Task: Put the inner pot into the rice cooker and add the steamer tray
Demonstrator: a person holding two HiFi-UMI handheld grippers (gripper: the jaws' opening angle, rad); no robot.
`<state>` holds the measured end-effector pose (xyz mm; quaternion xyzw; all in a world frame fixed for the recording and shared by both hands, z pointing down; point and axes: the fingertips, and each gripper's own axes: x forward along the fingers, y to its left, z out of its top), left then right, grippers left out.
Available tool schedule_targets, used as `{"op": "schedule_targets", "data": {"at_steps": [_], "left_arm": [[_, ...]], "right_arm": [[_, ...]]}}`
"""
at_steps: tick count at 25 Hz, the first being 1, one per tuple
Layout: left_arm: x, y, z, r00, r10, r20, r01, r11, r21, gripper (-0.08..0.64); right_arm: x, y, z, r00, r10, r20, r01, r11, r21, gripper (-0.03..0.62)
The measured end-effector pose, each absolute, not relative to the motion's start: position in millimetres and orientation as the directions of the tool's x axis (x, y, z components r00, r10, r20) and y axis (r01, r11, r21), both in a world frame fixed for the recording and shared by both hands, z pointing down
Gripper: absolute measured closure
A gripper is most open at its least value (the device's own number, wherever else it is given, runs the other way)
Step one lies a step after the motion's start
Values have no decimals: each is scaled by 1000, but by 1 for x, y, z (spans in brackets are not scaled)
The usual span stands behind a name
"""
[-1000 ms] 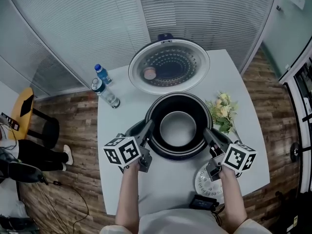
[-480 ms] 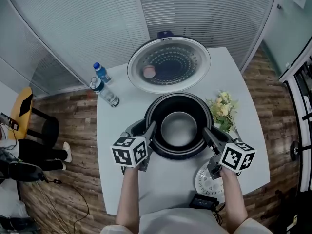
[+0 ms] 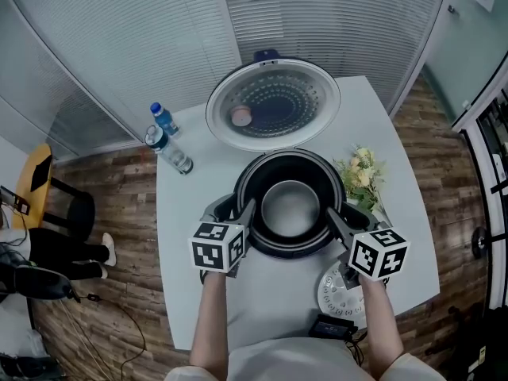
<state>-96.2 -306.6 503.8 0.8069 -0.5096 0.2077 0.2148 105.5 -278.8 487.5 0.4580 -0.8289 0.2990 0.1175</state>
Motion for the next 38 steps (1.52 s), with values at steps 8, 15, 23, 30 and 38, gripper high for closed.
{"op": "schedule_targets", "data": {"at_steps": [8, 15, 23, 30, 38], "left_arm": [[-96, -307, 502, 386, -753, 533, -914, -389, 112, 353], [-100, -306, 498, 386, -765, 515, -917, -378, 126, 344], [-92, -296, 488, 416, -761, 498, -903, -412, 126, 344], [-85, -272, 466, 451, -765, 459, -887, -440, 137, 344], [-63, -232, 444, 552, -739, 386, -830, -529, 175, 350]], "right_arm": [[102, -274, 487, -544, -692, 474, -838, 431, -334, 434], [100, -269, 486, -535, -704, 466, -845, 435, -312, 377], [106, -260, 473, -520, -736, 433, -852, 414, -321, 377], [121, -241, 458, -476, -787, 392, -872, 363, -328, 377], [135, -200, 447, -411, -829, 380, -896, 291, -334, 377]]}}
